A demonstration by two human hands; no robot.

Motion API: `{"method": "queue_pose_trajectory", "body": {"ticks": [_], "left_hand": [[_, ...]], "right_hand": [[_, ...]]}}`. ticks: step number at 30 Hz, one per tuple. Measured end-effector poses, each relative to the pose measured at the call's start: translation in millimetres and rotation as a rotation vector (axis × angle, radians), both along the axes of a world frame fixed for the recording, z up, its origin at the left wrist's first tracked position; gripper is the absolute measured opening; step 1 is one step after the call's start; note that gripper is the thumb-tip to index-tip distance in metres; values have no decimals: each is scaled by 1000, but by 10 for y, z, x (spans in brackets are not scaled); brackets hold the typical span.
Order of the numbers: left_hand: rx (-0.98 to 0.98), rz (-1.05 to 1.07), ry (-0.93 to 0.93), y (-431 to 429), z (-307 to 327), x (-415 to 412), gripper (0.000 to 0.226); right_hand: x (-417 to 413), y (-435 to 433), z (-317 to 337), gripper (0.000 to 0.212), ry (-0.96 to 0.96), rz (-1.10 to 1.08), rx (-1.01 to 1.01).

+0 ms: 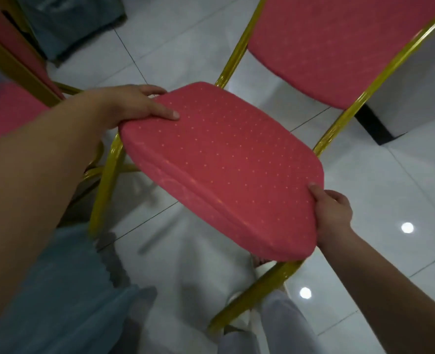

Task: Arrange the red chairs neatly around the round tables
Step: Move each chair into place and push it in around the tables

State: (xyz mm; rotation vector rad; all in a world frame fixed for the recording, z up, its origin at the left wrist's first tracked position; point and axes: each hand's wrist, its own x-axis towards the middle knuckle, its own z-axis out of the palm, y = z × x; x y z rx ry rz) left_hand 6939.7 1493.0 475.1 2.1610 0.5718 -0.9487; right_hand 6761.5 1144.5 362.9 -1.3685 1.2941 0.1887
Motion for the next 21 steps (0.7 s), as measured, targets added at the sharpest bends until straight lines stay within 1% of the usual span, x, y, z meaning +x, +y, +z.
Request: {"method": "queue_pose_trajectory", "body": {"ticks": [2, 4, 8, 9, 10, 11, 13, 14, 15, 16, 17, 19, 21], "left_hand": [[-20, 31, -63, 99, -61, -79, 80], [-13, 46, -115, 247, -239, -211, 79], [-14, 104, -121, 528, -468, -579, 82], [-12, 112, -159, 581, -487, -687, 79], [25, 80, -237, 620, -508, -816, 74], [133, -12, -344, 646, -552, -962, 67], [484, -295, -538, 579, -655, -1351, 53], [615, -396, -557, 483, -684, -1582, 51], [687, -450, -527, 389, -724, -1816, 52], [707, -476, -463, 310, -760, -2069, 55], [688, -490, -383, 245, -784, -2333, 57], [629, -516, -225, 179, -832, -2867, 60], [570, -538, -38, 170, -776, -3377, 67]], "right_hand": [[-61, 159, 5, 52, -55, -52, -29], [-191, 325, -60, 51, -71, -50, -64], [-504, 535, -200, 52, -67, -23, -83], [-572, 568, -220, 53, -61, -8, -93], [-643, 608, -230, 52, -54, 9, -108], [-712, 659, -230, 52, -44, 27, -131], [-856, 796, -212, 51, -26, 80, -194], [-931, 865, -201, 51, -30, 123, -235], [-1005, 932, -187, 52, -45, 190, -274], [-1081, 991, -170, 52, -47, 292, -303], [-1160, 1038, -160, 53, -20, 449, -331], [-1337, 1092, -101, 54, 96, 844, -362], [-1514, 1092, 99, 60, 253, 1249, -373]]}}
